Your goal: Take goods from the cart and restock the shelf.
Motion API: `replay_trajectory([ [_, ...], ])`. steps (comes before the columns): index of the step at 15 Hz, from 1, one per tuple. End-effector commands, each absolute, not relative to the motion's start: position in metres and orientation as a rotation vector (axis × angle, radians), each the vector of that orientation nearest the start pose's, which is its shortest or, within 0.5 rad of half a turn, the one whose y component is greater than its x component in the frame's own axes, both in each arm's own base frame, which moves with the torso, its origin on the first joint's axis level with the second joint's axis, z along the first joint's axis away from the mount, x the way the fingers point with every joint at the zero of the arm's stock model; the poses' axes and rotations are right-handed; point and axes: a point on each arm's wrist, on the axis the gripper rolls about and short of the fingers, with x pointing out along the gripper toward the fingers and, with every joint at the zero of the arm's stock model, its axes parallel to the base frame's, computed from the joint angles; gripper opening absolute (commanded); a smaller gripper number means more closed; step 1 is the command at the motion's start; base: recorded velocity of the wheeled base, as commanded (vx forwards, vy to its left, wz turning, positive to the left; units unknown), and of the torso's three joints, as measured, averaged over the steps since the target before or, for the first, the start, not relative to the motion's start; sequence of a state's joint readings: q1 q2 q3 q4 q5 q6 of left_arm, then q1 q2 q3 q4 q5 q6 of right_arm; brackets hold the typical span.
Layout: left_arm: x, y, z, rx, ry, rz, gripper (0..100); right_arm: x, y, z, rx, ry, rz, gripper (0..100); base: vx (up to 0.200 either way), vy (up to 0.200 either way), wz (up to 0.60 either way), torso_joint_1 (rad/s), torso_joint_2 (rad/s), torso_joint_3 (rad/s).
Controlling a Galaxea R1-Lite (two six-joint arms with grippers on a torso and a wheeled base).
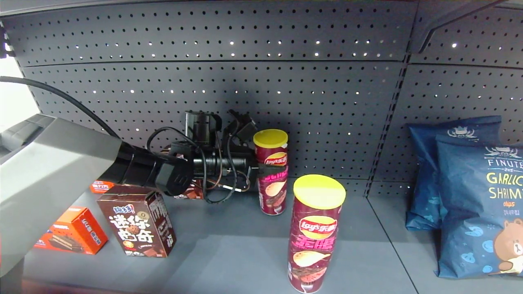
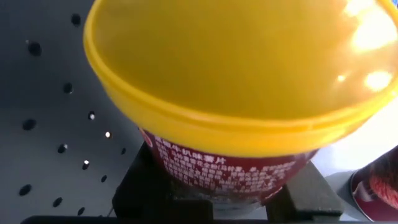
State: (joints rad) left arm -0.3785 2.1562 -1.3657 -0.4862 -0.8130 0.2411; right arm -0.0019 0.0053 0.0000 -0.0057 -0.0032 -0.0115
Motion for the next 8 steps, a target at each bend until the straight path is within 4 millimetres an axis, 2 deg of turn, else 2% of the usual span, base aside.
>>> replay_trajectory([
  [1,0.3983,-0.1762,0.1483,0.138,0.180,-1.213,0,-0.0222,0.0000,0.0763,-0.012,0.002,-0.005,100,0.000,0.000,0.00,0.000,0.00,0.000],
  [8,0.4000,-0.1845,0.1408,0.123,0.226,-1.253,0,-0.0222,0.0000,0.0763,-0.012,0.002,-0.005,100,0.000,0.000,0.00,0.000,0.00,0.000],
])
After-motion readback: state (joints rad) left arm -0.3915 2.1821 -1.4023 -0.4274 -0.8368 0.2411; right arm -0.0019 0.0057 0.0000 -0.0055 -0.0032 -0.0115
